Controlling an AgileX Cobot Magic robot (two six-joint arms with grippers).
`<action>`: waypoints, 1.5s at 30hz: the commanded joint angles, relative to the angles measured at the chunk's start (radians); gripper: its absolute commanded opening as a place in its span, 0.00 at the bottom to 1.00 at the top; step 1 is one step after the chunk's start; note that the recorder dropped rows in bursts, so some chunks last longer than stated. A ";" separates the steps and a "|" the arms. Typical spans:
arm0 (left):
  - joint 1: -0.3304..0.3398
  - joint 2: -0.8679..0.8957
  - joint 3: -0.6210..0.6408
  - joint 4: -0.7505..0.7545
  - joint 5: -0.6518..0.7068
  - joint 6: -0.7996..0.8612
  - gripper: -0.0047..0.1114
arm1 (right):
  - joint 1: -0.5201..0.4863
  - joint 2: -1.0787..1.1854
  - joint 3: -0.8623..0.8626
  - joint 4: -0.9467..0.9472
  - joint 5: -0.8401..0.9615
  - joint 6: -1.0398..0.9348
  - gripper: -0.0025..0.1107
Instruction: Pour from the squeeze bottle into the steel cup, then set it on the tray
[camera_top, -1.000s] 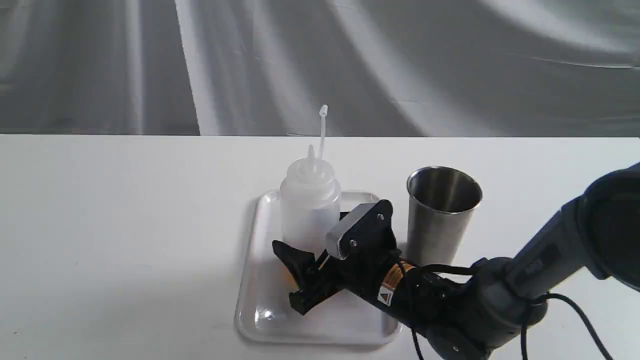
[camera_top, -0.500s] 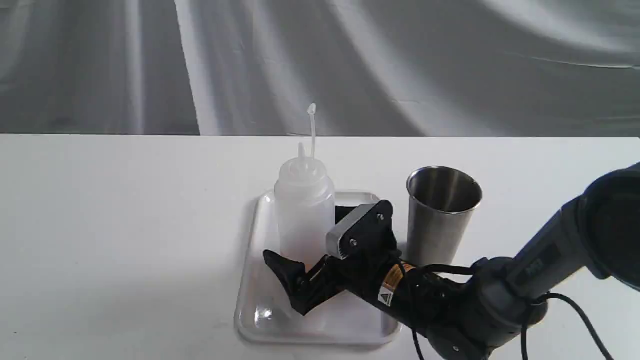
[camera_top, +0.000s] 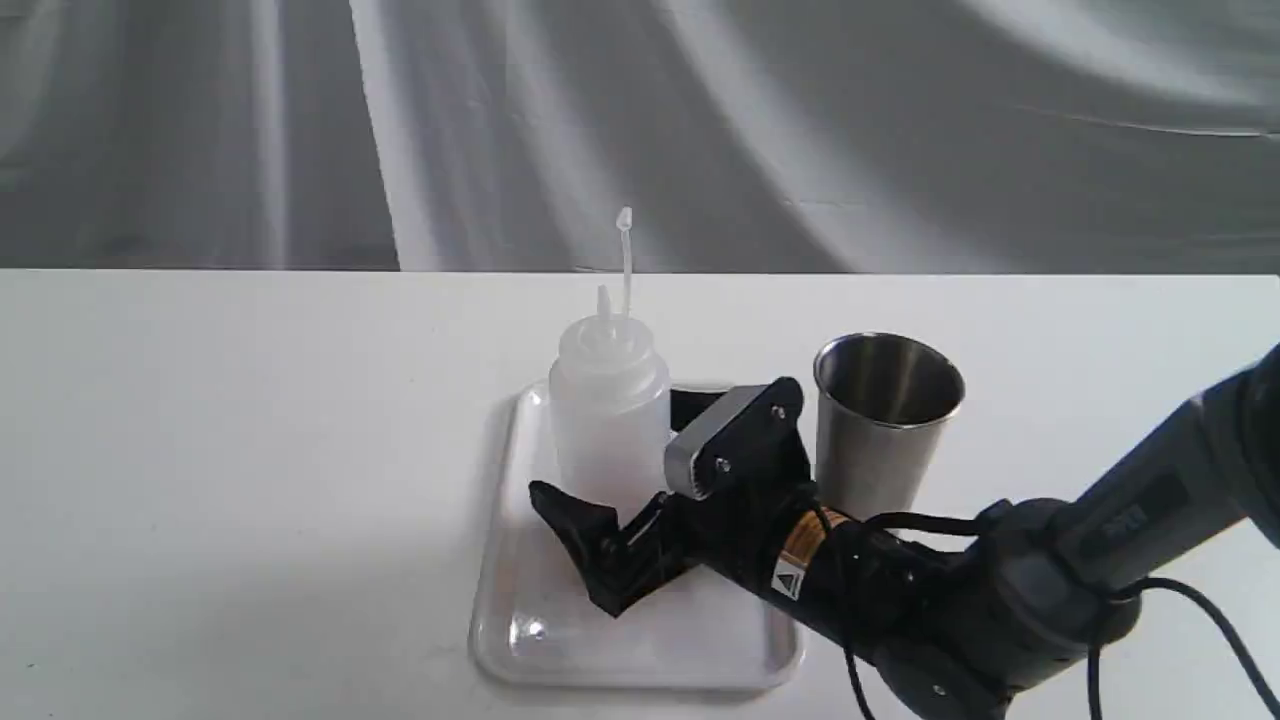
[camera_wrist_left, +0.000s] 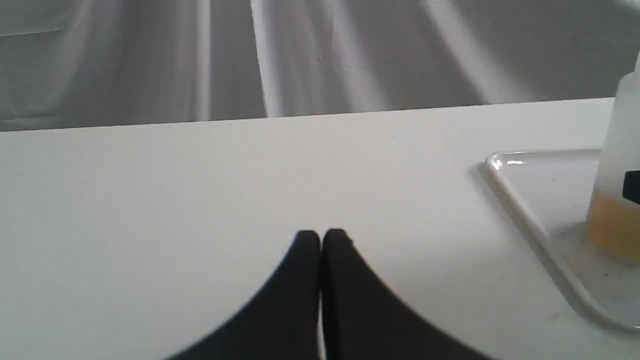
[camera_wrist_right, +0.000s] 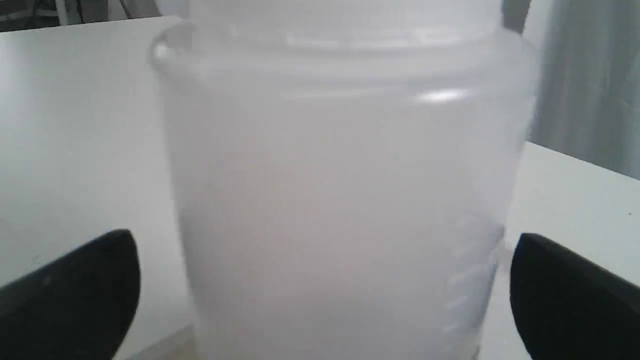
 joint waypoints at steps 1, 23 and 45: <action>-0.005 -0.003 0.004 0.001 -0.008 -0.005 0.04 | 0.000 -0.050 0.049 -0.010 0.002 0.003 0.95; -0.005 -0.003 0.004 0.001 -0.008 -0.004 0.04 | 0.000 -0.379 0.335 0.010 0.053 0.018 0.95; -0.005 -0.003 0.004 0.001 -0.008 -0.003 0.04 | 0.000 -0.939 0.369 -0.049 0.441 0.032 0.02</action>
